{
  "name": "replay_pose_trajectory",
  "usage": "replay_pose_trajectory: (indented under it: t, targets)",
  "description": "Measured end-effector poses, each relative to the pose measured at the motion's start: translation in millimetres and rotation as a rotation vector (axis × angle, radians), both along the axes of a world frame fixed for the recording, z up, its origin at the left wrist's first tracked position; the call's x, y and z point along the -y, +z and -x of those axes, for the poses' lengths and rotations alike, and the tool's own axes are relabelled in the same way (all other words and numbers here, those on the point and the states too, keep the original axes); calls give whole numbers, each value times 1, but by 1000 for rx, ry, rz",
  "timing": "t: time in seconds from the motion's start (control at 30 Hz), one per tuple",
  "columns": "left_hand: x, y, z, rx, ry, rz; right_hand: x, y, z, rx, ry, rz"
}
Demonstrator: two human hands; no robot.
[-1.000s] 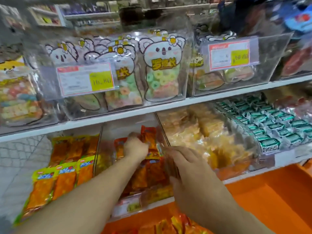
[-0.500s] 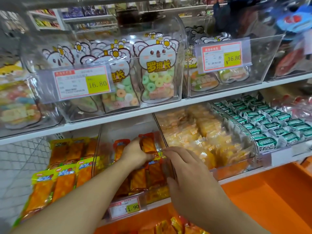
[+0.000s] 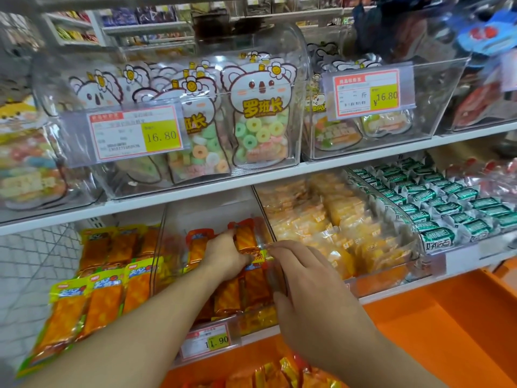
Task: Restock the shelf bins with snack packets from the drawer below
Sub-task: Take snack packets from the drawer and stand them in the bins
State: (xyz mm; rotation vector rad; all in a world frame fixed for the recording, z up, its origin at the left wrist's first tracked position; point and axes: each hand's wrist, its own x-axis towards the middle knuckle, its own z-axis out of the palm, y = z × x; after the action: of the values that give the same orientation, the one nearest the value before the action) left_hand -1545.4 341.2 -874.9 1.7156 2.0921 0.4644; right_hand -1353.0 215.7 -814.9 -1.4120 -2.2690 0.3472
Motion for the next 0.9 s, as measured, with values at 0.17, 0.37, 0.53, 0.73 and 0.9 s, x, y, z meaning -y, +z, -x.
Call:
replay_pose_trajectory:
  t: [0.17,0.37,0.53,0.73,0.9]
  targets:
    - [28,18,4,108,-32,-137,3,1,0,-14,9,-3]
    - [125,45,7,363,-38,-311,22,5,2,-70,17,-53]
    - [226,41,8,629,-89,-310,59,-10,12,-60,169,36]
    - [288,-60,37,668,62,25,82,-96,27,226,178,369]
    - [285,-146,65,584,111,172,84,-183,32,367,67,619]
